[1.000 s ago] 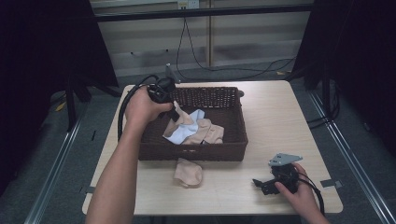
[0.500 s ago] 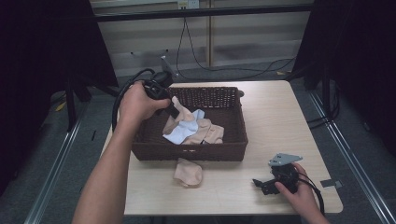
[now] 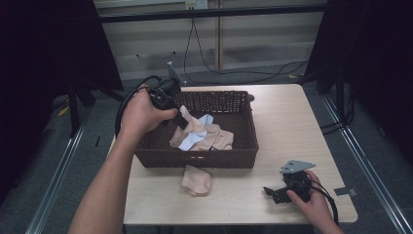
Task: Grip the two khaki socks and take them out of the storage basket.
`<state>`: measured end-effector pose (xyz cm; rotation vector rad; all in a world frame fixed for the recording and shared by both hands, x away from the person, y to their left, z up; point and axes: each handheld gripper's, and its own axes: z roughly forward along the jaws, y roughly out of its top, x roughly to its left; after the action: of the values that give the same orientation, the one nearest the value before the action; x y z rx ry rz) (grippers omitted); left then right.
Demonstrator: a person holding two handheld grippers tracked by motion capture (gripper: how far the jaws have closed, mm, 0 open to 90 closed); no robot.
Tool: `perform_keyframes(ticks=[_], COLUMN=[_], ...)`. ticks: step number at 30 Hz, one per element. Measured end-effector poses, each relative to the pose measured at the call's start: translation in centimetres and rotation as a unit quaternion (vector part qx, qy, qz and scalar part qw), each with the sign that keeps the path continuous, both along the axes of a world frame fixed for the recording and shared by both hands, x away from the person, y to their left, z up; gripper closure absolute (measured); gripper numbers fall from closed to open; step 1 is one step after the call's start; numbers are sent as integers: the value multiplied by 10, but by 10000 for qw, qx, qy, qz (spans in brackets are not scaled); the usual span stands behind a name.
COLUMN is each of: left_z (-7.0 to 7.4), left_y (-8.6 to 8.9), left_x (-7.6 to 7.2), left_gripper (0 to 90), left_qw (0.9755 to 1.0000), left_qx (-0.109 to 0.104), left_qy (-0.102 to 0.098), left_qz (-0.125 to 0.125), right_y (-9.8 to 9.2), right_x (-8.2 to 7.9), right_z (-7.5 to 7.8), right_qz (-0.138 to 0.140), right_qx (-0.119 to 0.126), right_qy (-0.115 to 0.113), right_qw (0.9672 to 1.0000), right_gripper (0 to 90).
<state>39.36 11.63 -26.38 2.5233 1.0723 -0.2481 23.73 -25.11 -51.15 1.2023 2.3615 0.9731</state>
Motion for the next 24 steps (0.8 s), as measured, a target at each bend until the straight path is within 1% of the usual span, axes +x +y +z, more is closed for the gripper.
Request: perform_keyframes(ticks=[2,12,14,18,19,21,24], left_z=[-1,-5,-7,-12,-13,-13,-13], left_y=[0,-6,-7,-7,-7,-8,-8], left_x=[-1,-7,-8,-13,-14,-15,-22], left_gripper=[876,876,876,876,877,876,876], left_qw=[10000,9998,9997,9997,9995,9994,9992], left_qx=[36,25,55,-16,-2,19,-31], left_qy=[-8,12,31,40,61,62,54], left_qz=[-64,-187,-223,-240,-304,-339,-384], right_y=[0,0,0,0,0,0,0], right_x=[0,0,0,0,-1,0,0], right_z=[0,0,0,0,0,0,0], right_qz=[-8,-18,-17,2,-25,-22,-9], right_qx=[-1,-2,2,-1,2,2,-5], right_qy=[8,18,16,-1,26,24,7], right_qw=[10000,10000,10000,10000,10000,10000,10000], right_gripper=[0,0,0,0,0,0,0])
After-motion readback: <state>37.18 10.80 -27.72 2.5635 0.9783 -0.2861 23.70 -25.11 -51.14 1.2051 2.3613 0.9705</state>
